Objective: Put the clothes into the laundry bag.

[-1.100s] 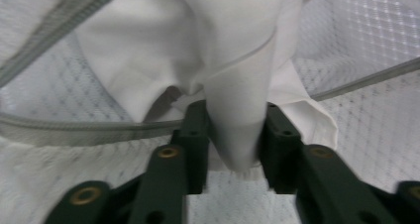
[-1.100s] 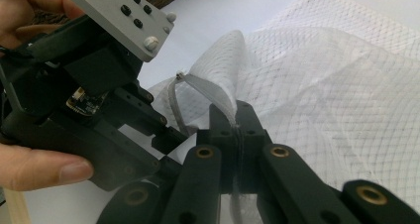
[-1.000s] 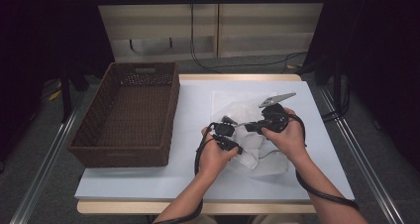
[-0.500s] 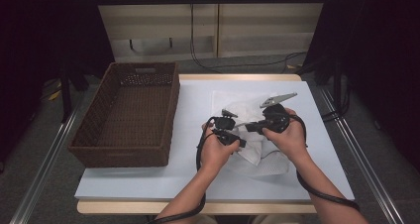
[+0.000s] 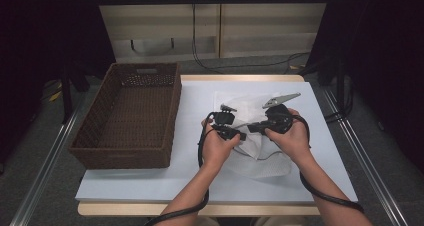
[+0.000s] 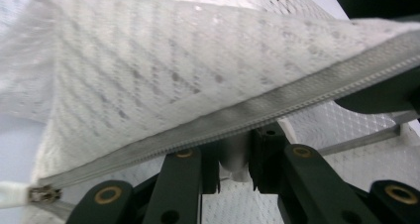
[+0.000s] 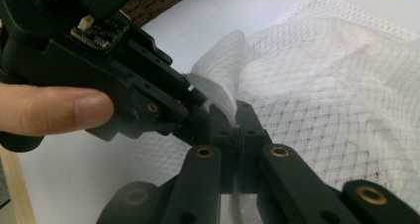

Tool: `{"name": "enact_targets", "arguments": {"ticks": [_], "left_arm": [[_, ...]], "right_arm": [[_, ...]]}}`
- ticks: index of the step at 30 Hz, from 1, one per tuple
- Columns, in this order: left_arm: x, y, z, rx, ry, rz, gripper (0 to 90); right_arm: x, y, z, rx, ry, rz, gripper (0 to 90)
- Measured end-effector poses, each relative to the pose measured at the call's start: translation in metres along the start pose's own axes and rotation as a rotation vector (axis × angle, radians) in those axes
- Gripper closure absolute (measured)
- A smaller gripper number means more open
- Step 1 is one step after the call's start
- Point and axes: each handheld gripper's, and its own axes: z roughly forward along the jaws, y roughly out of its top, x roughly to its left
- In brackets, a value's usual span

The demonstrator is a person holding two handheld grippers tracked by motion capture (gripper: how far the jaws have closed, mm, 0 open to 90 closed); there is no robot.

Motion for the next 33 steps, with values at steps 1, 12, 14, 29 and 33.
{"name": "enact_targets", "arguments": {"ticks": [1,12,14,29,33], "left_arm": [[0.0,0.0,0.0,-0.006,0.002,-0.008,77.1],[-0.001,0.003,0.005,-0.032,0.022,-0.01,77.0],[-0.002,0.004,0.005,-0.033,0.028,-0.007,77.0],[0.004,-0.001,0.01,-0.027,0.063,0.008,73.7],[0.006,-0.003,0.012,-0.007,0.057,0.021,65.8]], "right_arm": [[0.0,0.0,0.0,-0.002,0.003,-0.001,89.5],[0.002,0.002,0.0,0.0,0.008,-0.009,89.5],[0.003,0.002,0.0,0.001,0.005,-0.006,89.5],[0.003,0.001,0.002,0.012,0.008,-0.01,89.5],[0.002,0.0,0.004,0.019,0.004,-0.007,89.5]]}}
